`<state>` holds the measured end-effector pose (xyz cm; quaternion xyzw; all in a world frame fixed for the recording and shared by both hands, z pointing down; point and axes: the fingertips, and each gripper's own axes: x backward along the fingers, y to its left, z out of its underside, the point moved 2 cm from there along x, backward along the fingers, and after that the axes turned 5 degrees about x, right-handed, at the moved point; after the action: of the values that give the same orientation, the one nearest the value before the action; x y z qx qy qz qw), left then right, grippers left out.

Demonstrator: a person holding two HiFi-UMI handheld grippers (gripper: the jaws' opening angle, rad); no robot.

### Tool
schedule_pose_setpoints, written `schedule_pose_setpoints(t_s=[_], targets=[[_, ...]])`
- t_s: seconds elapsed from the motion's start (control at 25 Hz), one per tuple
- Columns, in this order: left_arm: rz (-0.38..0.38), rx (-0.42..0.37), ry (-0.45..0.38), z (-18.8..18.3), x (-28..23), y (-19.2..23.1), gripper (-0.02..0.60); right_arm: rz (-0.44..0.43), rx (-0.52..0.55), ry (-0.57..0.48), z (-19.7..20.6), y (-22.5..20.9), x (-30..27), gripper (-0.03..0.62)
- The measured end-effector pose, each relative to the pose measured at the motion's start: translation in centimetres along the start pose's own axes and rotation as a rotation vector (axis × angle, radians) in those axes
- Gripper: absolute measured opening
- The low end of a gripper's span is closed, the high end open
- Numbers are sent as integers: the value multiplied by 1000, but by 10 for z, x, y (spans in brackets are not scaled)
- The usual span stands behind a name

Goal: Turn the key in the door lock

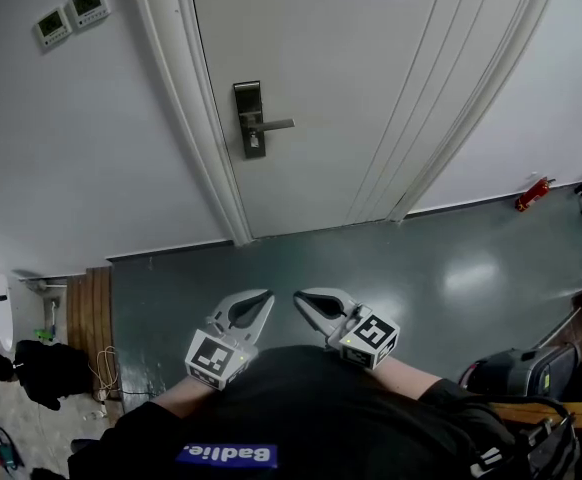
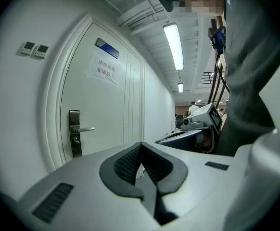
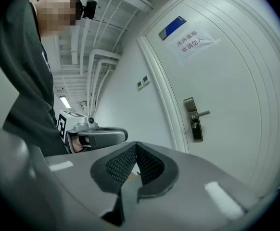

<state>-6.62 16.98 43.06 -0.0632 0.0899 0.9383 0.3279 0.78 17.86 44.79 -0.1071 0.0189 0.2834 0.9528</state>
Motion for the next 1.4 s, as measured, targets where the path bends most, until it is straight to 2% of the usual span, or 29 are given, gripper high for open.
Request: schedule_pose_setpoints(t_s=[0.24, 0.48, 0.64, 1.0, 1.16, 1.4], targets=[[-74, -14, 14, 5, -17, 0, 6, -30, -40, 19, -1, -15, 14, 2], [-121, -63, 15, 0, -34, 44, 6, -11, -4, 37, 9, -44, -11, 2], [-115, -93, 7, -5, -53, 96, 6, 43, -15, 44, 3, -72, -46, 2], [-22, -188, 32, -18, -104, 204, 6, 183, -21, 25, -23, -123, -123, 2], [-4, -198, 48, -19, -126, 231, 6, 204, -31, 37, -23, -137, -136, 2], [-46, -189, 65, -20, -151, 247, 8, 192, -31, 45, -26, -166, -133, 2]])
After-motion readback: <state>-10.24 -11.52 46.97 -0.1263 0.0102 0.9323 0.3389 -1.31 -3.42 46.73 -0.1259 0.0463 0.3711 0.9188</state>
